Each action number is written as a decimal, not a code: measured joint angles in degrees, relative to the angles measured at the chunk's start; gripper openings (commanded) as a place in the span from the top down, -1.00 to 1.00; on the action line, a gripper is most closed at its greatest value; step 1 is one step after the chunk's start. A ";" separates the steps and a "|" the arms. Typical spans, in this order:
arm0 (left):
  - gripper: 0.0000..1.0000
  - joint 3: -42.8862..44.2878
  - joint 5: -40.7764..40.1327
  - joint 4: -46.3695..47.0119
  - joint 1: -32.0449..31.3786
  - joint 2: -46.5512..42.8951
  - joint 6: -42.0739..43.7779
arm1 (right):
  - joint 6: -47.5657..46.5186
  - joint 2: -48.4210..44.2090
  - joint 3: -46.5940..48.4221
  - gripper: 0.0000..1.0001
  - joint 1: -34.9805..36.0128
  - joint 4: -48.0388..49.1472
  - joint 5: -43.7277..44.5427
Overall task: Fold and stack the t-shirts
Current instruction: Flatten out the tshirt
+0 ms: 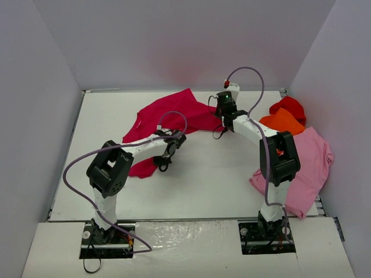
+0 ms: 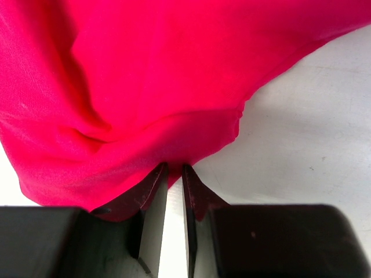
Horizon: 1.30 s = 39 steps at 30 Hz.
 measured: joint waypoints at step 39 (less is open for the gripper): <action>0.70 2.01 0.81 -5.88 -1.84 -21.46 2.80 | 6.03 -8.32 -16.26 -0.73 9.67 12.94 -10.41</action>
